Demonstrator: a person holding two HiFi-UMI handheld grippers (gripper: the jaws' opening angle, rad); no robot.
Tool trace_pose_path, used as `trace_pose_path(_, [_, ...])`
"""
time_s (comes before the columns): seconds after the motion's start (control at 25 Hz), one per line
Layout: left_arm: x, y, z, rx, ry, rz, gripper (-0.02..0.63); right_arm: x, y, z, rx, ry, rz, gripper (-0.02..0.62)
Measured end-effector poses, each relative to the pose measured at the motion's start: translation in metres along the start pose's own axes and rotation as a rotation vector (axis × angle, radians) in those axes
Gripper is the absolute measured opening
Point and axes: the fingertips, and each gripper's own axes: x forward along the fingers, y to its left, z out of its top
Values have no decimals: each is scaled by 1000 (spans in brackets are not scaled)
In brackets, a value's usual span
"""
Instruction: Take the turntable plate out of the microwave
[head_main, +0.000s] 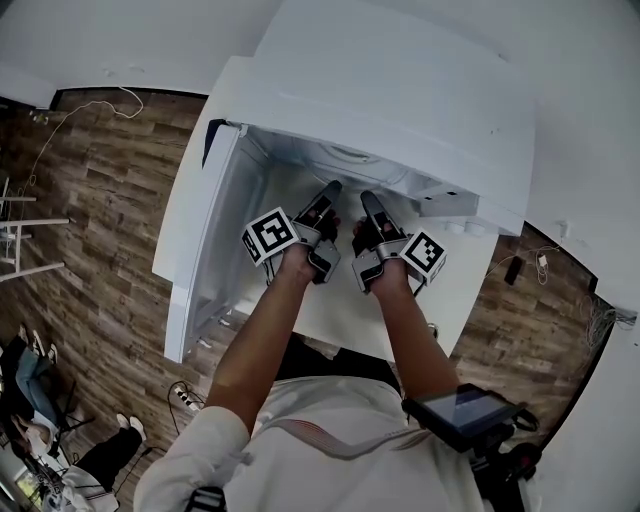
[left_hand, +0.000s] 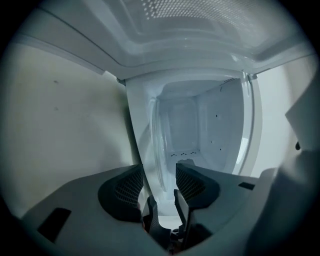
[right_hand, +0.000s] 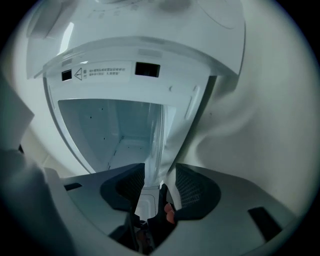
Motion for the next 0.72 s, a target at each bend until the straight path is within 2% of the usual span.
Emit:
trace_pose_path(0.16, [11, 4, 2, -48, -4, -4, 199, 8, -5, 7, 34, -19, -5, 172])
trace_pose_path(0.44, [17, 10, 5, -81, -13, -14, 198, 18, -8, 8, 78, -42, 16, 172])
trace_pose_path(0.72, [20, 10, 5, -103, -10, -31, 145, 21, -8, 11, 103, -61, 41, 170])
